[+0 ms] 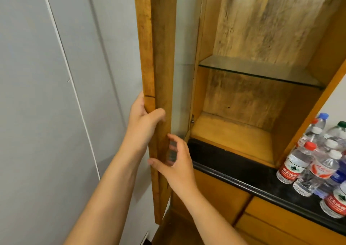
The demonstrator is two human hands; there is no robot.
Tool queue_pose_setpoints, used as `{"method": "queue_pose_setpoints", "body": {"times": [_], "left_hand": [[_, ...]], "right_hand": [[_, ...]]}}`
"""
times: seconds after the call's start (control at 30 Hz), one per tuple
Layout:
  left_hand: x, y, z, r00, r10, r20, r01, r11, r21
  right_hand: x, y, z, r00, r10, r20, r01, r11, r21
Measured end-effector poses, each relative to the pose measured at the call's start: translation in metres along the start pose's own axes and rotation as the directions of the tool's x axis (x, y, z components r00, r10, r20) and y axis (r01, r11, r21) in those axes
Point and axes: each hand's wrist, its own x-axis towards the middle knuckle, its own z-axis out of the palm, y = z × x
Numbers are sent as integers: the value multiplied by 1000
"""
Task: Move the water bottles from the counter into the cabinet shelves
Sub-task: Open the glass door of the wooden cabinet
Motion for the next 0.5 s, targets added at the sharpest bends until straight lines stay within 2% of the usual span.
{"method": "queue_pose_setpoints", "body": {"times": [0.17, 0.3, 0.5], "left_hand": [[3, -2, -13, 994, 43, -100, -42, 999, 11], [4, -7, -19, 969, 83, -234, -78, 996, 33], [5, -11, -33, 949, 152, -277, -128, 987, 102]], "right_hand": [[7, 0, 15, 1000, -7, 9, 7, 1000, -6], [10, 0, 24, 998, 17, 55, -19, 1000, 24], [12, -5, 35, 986, 37, 160, -41, 999, 21]]}}
